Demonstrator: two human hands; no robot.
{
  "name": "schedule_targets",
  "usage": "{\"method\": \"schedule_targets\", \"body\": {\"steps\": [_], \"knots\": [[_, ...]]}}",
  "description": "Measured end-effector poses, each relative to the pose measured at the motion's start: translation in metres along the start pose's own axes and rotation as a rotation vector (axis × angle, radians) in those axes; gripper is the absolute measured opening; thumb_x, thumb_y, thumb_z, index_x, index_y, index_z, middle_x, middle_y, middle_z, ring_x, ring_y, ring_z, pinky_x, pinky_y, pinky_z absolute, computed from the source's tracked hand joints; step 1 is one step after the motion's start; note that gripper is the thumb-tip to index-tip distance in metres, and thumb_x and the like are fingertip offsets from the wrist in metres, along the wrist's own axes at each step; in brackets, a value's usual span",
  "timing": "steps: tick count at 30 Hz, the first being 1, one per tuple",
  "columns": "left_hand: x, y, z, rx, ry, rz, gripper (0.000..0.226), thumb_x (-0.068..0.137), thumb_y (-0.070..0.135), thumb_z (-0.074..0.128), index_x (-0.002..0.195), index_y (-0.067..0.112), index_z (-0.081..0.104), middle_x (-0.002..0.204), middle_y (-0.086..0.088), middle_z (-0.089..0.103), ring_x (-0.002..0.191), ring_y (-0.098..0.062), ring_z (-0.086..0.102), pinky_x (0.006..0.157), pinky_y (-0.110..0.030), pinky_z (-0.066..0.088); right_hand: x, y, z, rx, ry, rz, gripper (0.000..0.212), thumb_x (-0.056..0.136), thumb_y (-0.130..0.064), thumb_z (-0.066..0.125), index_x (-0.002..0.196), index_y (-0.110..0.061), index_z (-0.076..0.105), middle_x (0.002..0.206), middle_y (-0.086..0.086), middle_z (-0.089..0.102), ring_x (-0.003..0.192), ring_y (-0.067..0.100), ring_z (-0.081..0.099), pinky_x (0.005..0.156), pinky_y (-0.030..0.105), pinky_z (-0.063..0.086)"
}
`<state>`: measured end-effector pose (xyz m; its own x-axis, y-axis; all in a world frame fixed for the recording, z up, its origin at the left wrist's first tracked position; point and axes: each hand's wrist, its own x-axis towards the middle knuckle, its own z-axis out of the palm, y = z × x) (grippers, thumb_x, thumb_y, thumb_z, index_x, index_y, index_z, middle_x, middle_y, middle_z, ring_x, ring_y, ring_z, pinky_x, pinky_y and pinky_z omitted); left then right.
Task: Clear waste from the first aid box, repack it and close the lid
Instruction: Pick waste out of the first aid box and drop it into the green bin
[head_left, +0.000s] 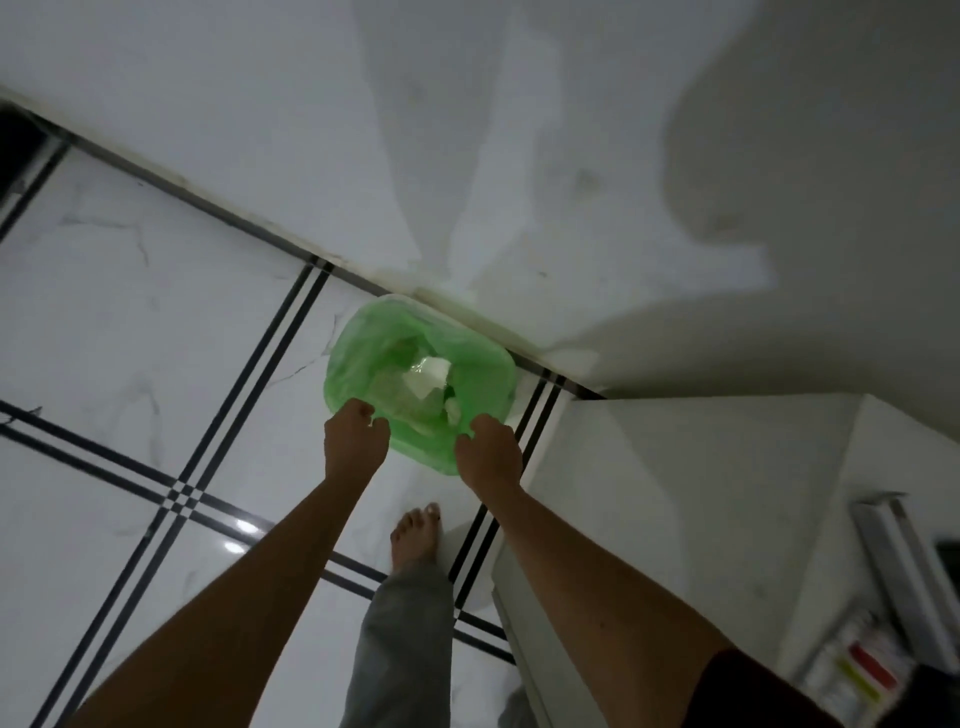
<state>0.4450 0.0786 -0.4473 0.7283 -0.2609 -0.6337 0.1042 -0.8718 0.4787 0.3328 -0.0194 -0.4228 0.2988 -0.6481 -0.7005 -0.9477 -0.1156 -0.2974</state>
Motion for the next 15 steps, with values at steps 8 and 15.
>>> {"method": "schedule_targets", "body": {"steps": [8, 15], "knots": [[-0.125, 0.095, -0.002, 0.151, 0.046, 0.554, 0.033, 0.088, 0.011, 0.053, 0.119, 0.001, 0.056, 0.121, -0.017, 0.062, 0.110, -0.031, 0.058, 0.091, -0.035, 0.044, -0.098, 0.024, -0.109, 0.020, 0.356, -0.376, 0.017, 0.088, -0.012, 0.050, 0.096, -0.002, 0.060, 0.094, 0.016, 0.066, 0.093, 0.032, 0.057, 0.090, 0.045, 0.047], [-0.293, 0.166, 0.013, 0.189, 0.195, 0.882, 0.026, 0.089, 0.013, 0.053, 0.114, 0.004, 0.057, 0.114, -0.015, 0.063, 0.101, -0.030, 0.060, 0.081, -0.034, 0.045, -0.208, 0.111, -0.212, 0.138, 0.667, -0.543, 0.021, 0.088, -0.012, 0.053, 0.105, -0.002, 0.062, 0.099, 0.016, 0.068, 0.098, 0.033, 0.059, 0.101, 0.048, 0.044]]}}
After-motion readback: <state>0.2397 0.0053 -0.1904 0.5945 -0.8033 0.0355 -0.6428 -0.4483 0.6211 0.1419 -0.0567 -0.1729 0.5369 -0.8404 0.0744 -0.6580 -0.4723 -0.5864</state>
